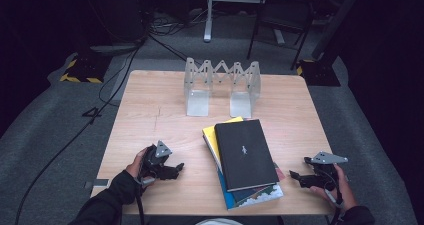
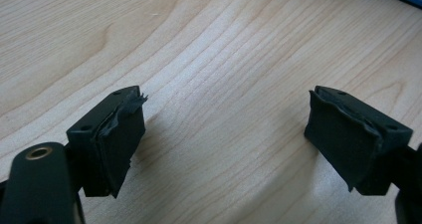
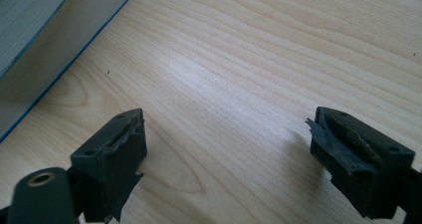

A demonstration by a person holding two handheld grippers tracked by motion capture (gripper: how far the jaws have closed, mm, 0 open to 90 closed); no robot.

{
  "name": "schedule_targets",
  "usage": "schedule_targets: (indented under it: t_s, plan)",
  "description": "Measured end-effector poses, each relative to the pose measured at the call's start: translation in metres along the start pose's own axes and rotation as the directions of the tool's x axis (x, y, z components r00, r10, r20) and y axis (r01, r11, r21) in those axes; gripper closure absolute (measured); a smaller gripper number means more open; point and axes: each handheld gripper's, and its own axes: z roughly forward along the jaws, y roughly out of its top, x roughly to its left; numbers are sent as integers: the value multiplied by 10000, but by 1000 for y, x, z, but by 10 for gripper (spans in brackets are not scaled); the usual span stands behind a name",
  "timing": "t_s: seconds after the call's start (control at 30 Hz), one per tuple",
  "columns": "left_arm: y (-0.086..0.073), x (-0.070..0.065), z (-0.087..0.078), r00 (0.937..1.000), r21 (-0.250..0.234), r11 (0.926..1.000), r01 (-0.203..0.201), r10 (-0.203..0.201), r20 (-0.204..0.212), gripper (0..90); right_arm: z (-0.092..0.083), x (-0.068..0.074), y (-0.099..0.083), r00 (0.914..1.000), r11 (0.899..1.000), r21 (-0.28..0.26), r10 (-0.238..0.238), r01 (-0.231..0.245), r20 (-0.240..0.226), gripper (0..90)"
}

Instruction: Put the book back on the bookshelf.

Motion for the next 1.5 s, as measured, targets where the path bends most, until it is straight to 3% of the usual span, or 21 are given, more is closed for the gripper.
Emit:
schedule_targets:
  t_s: [0.27, 0.4, 0.5, 0.6, 0.7, 0.83, 0.97, 1.0, 1.1, 1.13, 1.23, 1.43, 1.5]
  plan:
    - [-1, 1, -1, 9997, 8, 9998, -173, 173, 148, 159, 5, -1, 5, 10000, 10000, -39, -5, 4, -12, 141]
    - [0, 3, 0, 9990, 10, 9993, -386, 386, 247, 158, 4, -1, 10, 9998, 9986, 518, -127, 134, -147, 155]
    - [-1, 3, 0, 9953, -8, 9973, -736, 735, 628, 159, 1, 2, 10, 9975, 9971, 615, -421, 455, -565, 186]
    - [-1, 4, -1, 9943, -4, 9968, -800, 799, 700, 158, -3, 7, 13, 9955, 9981, 401, -442, 477, -841, 215]
    - [0, 5, 0, 9918, -9, 9951, -992, 989, 812, 157, -10, 14, 19, 9924, 9964, 268, -771, 800, -956, 243]
    - [1, 6, 1, 9899, -11, 9944, -1055, 1051, 952, 155, -25, 28, 32, 9823, 9921, -219, -1257, 1239, -1391, 286]
    - [3, 3, 3, 9862, -7, 9924, -1228, 1221, 1118, 155, -36, 43, 42, 9729, 9828, -581, -1821, 1754, -1423, 325]
    - [3, 3, 3, 9850, -11, 9916, -1296, 1288, 1151, 155, -37, 44, 43, 9693, 9821, -555, -1868, 1801, -1601, 320]
    - [5, 3, 5, 9830, -52, 9907, -1359, 1355, 1241, 154, -44, 47, 46, 9643, 9770, -345, -2130, 2102, -1570, 338]
    - [5, 2, 5, 9821, -52, 9901, -1404, 1399, 1262, 154, -46, 47, 45, 9601, 9772, -420, -2125, 2083, -1821, 337]
    - [7, 2, 7, 9798, -76, 9890, -1477, 1474, 1355, 154, -47, 50, 45, 9562, 9770, -577, -2130, 2055, -2010, 327]
    - [8, 1, 8, 9793, -71, 9884, -1514, 1510, 1350, 147, -43, 65, 50, 9372, 9690, -767, -2468, 2350, -2465, 320]
    - [9, 0, 8, 9798, -117, 9868, -1614, 1616, 1181, 145, -42, 71, 53, 9282, 9645, -837, -2640, 2507, -2624, 310]
